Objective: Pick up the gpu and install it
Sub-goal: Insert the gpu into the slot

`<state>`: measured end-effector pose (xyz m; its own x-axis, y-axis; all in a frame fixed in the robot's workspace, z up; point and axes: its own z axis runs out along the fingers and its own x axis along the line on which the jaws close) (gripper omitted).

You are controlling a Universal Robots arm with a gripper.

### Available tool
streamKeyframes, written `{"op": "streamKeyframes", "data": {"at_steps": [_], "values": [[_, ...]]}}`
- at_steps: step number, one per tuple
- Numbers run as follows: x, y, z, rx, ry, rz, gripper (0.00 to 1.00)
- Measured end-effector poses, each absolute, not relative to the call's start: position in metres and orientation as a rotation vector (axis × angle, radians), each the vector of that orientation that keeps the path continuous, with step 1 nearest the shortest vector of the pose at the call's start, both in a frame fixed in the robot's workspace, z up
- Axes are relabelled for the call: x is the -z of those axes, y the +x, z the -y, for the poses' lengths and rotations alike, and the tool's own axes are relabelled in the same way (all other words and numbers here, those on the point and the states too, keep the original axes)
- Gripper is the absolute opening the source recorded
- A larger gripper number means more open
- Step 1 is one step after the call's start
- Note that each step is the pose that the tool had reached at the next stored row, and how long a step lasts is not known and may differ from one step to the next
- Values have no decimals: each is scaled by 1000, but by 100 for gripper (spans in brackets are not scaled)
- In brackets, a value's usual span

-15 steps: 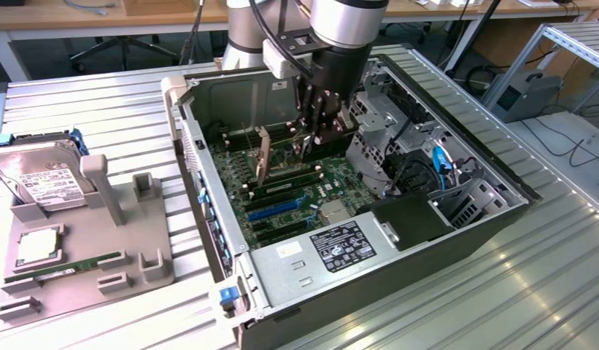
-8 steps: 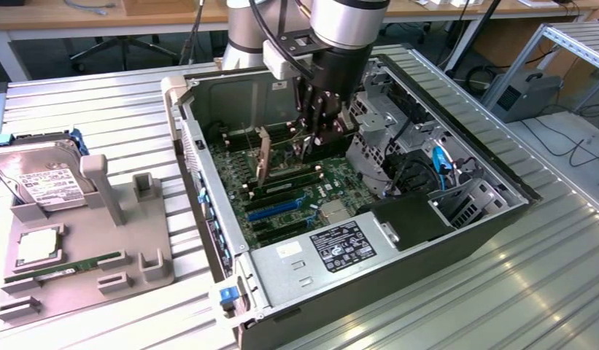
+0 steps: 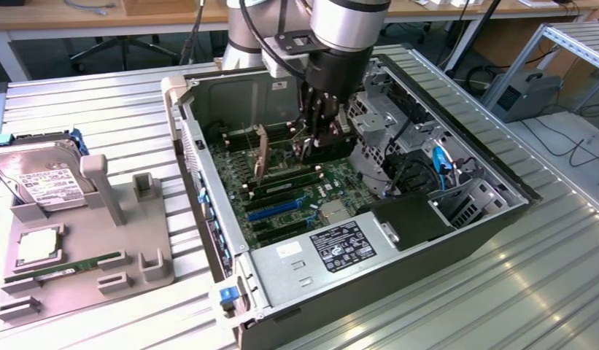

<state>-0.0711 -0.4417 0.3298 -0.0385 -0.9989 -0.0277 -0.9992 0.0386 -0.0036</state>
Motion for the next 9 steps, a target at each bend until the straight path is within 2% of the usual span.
{"op": "streamKeyframes", "data": {"at_steps": [9], "values": [[-319, -72, 448, -26, -2163, -2248, 27]]}}
